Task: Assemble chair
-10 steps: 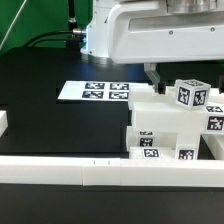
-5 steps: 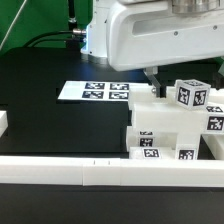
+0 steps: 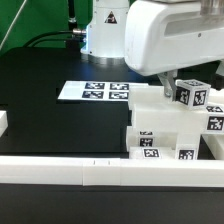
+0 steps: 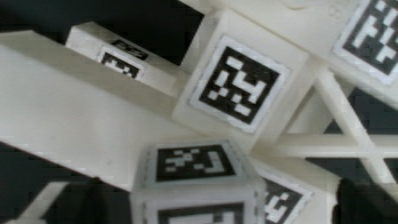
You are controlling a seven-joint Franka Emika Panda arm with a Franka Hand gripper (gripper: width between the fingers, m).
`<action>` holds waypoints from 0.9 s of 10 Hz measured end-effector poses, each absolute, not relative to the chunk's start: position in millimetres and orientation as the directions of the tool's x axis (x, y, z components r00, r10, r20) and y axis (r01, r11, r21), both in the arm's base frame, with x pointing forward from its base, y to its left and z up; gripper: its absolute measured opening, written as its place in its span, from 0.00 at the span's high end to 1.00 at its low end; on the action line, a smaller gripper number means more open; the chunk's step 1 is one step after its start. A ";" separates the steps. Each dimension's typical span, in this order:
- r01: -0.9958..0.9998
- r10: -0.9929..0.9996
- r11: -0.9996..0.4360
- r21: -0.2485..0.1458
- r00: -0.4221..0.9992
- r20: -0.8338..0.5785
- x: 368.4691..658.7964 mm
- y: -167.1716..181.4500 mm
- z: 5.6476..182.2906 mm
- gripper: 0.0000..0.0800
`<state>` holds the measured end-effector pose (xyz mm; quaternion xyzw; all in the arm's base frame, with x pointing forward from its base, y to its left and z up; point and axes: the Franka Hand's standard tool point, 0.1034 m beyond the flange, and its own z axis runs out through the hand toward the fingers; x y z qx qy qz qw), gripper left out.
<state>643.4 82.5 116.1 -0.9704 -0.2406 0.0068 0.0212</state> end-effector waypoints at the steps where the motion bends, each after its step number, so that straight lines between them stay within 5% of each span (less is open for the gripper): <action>1: 0.466 0.467 -0.883 -0.044 0.884 -0.003 643.4 82.2 116.1 0.52; 2: 0.461 0.462 -0.886 -0.045 0.887 -0.003 643.4 82.2 116.1 0.52; 3: 0.438 0.439 -0.898 -0.044 0.899 -0.004 643.4 82.2 116.1 0.65; 5: 0.428 0.428 -0.903 -0.045 0.904 -0.005 643.4 82.3 116.1 0.65; 9: 0.040 0.040 -0.998 -0.048 0.999 -0.011 643.4 78.2 114.7 0.65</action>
Offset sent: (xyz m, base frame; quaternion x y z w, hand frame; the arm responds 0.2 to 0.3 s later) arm 0.0000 0.0000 0.0000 0.0000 0.0000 0.0000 1.0000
